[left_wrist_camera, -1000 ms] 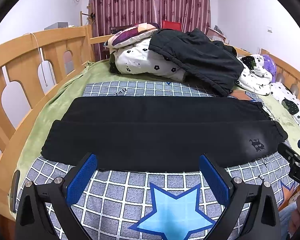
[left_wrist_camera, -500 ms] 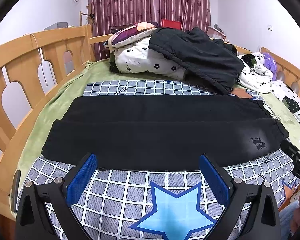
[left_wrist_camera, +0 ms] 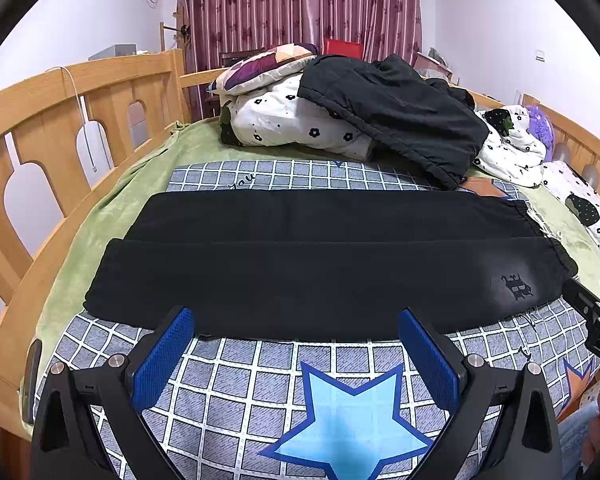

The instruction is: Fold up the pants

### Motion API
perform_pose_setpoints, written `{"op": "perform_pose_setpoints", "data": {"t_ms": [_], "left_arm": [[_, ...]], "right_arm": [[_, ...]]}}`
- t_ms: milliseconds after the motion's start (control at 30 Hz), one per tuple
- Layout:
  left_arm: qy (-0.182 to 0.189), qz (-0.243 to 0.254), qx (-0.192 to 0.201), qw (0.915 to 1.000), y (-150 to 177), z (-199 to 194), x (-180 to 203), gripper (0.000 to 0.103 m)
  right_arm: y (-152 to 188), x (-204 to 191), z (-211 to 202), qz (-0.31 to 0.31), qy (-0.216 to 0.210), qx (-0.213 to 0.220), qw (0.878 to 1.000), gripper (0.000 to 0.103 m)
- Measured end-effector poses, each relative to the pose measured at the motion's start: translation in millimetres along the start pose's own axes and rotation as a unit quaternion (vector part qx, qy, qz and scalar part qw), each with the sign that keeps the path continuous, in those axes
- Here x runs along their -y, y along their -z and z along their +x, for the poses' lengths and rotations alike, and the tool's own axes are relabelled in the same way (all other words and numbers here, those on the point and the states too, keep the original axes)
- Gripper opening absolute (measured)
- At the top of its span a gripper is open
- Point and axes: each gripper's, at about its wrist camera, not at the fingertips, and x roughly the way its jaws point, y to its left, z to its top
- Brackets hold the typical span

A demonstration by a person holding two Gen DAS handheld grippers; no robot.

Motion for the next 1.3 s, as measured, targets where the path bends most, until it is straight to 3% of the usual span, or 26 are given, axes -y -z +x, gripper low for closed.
{"op": "perform_pose_setpoints", "data": {"t_ms": [1100, 1300], "left_arm": [[-0.003, 0.006, 0.006, 1.0, 4.4, 3.0, -2.3, 0.103], [0.027, -0.013, -0.012, 0.9995, 14.6, 21.7, -17.9, 0.102]], "right_arm": [[1.5, 11.0, -3.3, -0.01, 0.005, 0.015, 1.0, 0.099], [10.8, 20.0, 1.2, -0.026, 0.007, 0.03, 0.999, 0.099]]}}
